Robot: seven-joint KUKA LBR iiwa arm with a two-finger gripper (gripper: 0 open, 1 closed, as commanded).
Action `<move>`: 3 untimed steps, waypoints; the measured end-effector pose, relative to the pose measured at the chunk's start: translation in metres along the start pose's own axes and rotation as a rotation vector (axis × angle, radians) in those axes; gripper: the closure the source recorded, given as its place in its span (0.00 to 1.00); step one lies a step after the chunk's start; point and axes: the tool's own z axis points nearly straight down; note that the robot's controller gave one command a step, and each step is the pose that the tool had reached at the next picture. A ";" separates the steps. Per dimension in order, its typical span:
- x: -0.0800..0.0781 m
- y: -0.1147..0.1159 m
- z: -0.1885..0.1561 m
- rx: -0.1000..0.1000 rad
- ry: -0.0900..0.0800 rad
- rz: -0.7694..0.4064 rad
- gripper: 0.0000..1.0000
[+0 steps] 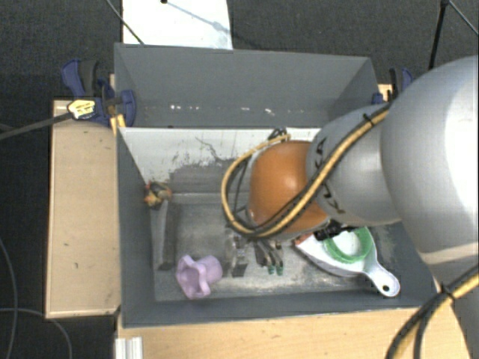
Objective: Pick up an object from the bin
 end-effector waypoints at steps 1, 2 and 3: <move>0.005 -0.020 -0.027 0.000 0.001 -0.001 1.00; -0.014 -0.017 -0.053 0.000 0.000 0.033 0.00; -0.014 -0.017 -0.053 0.000 0.000 0.035 0.00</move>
Offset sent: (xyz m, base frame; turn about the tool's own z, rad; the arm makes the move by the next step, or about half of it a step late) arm 0.0140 -0.0174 0.0524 0.0315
